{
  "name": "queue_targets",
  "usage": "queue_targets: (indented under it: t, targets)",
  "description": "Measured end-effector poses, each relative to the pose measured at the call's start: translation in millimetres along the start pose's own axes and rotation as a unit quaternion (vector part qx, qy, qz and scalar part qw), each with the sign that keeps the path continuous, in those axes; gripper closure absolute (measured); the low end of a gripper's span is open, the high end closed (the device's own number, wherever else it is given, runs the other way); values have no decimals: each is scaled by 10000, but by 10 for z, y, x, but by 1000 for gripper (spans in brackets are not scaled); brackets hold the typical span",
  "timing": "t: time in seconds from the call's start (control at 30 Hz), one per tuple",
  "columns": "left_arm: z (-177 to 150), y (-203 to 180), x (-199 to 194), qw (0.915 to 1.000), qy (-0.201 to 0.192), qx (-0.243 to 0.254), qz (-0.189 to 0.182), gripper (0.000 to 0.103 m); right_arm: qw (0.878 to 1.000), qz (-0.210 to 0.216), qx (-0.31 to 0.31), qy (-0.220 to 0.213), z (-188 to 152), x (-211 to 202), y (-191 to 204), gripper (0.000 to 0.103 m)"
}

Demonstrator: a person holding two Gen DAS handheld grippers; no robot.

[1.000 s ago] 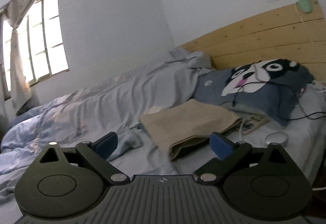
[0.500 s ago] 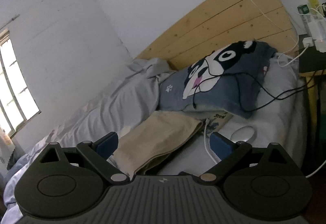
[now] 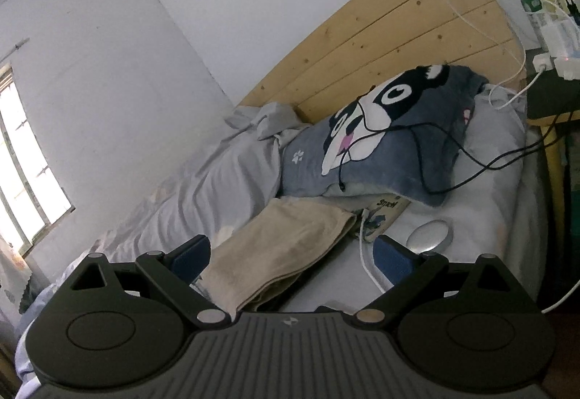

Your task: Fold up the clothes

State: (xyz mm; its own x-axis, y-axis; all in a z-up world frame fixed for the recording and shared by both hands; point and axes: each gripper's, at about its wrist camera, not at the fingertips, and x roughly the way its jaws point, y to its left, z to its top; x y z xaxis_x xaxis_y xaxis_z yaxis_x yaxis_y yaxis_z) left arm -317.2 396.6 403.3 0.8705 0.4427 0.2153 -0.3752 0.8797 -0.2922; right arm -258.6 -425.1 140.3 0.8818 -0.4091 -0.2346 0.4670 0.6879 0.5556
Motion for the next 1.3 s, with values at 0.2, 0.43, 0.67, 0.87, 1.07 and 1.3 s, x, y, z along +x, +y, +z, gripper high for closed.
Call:
queue_targets:
  t: [0.2, 0.43, 0.67, 0.87, 1.07, 1.3]
  targets:
    - [-17, 183, -33, 9994, 52, -49, 338, 1, 10000, -69, -57, -32, 2, 11, 3, 5]
    - [-40, 361, -94, 9982, 58, -184, 575, 1, 9995, -254, -132, -96, -4, 22, 16, 5]
    - [-255, 501, -118, 9955, 249, -681, 617, 0, 9992, -4, -387, -135, -45, -21, 118, 5]
    - [-398, 534, -105, 9918, 241, -1134, 546, 0, 9985, 117, -452, -293, -5, -92, 168, 5]
    - [-403, 549, -45, 9931, 30, -1079, 467, 0, 9974, 396, -408, -440, 120, -180, 204, 5]
    - [-379, 676, 23, 9898, -65, -1378, 361, 0, 9928, 828, -452, -732, 339, -363, 532, 5]
